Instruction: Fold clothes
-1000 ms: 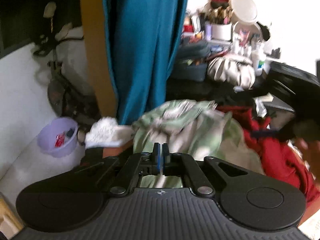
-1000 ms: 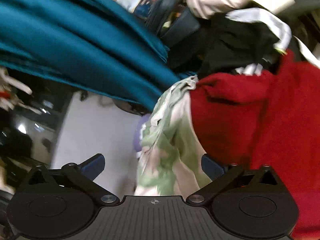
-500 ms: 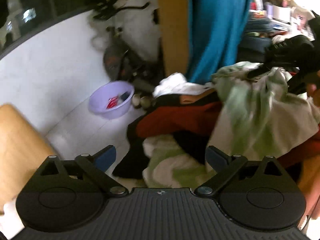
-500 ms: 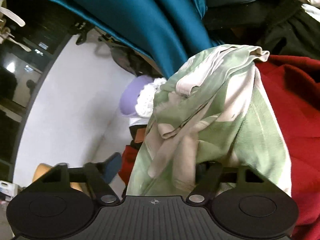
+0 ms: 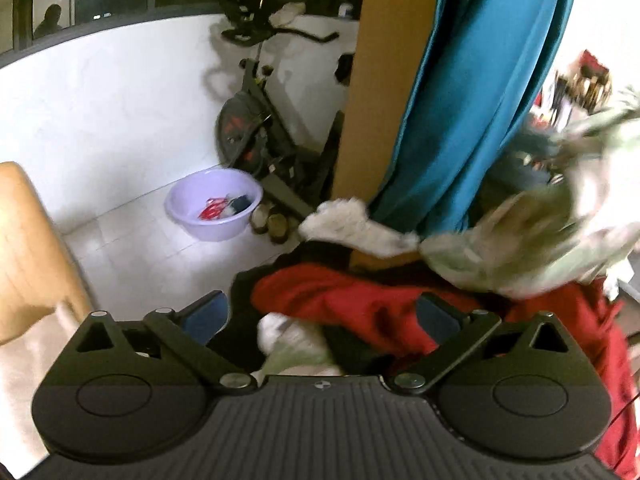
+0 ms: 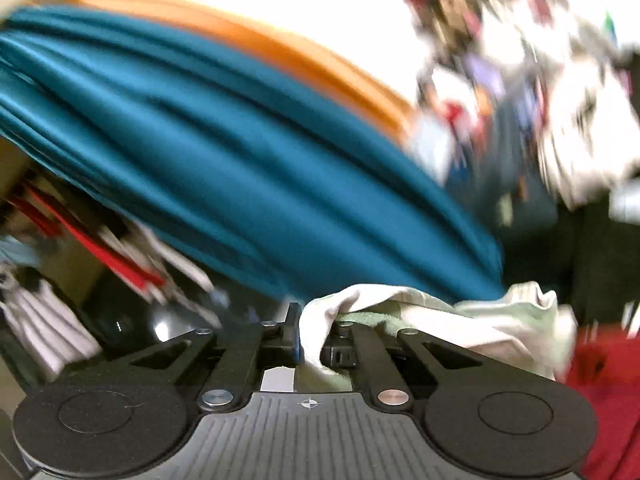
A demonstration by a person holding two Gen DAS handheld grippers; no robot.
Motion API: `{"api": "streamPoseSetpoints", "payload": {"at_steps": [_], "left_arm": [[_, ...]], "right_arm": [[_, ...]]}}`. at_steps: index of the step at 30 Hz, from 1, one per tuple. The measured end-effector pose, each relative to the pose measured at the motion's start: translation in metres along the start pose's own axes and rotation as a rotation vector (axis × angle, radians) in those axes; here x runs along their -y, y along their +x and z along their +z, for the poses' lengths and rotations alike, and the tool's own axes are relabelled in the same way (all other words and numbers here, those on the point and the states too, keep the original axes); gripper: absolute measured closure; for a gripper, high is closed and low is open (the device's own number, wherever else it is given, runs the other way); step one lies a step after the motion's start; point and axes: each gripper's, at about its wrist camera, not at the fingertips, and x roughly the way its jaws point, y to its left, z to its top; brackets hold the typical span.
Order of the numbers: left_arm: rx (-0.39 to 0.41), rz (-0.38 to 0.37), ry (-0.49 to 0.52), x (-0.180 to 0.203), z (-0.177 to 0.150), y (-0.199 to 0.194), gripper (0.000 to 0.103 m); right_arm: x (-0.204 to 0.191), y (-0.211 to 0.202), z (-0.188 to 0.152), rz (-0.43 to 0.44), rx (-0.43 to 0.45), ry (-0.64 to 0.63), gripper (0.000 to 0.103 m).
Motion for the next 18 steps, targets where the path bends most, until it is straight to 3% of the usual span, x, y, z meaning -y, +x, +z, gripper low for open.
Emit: {"api": "streamPoseSetpoints", "payload": {"at_steps": [6, 12, 15, 18], "left_arm": [[0.022, -0.075, -0.017, 0.035, 0.007, -0.004, 0.001], [0.017, -0.133, -0.015, 0.069, 0.004, -0.007, 0.001], [0.005, -0.158, -0.029, 0.083, 0.0, -0.01, 0.001], [-0.004, -0.168, -0.042, 0.094, -0.006, -0.012, 0.001]], "right_arm": [[-0.024, -0.129, 0.061, 0.002, 0.275, -0.087, 0.098], [-0.044, -0.241, 0.086, -0.095, 0.483, -0.221, 0.098], [-0.046, -0.285, 0.095, -0.129, 0.56, -0.258, 0.098], [-0.037, -0.311, 0.108, -0.148, 0.555, -0.234, 0.098]]}}
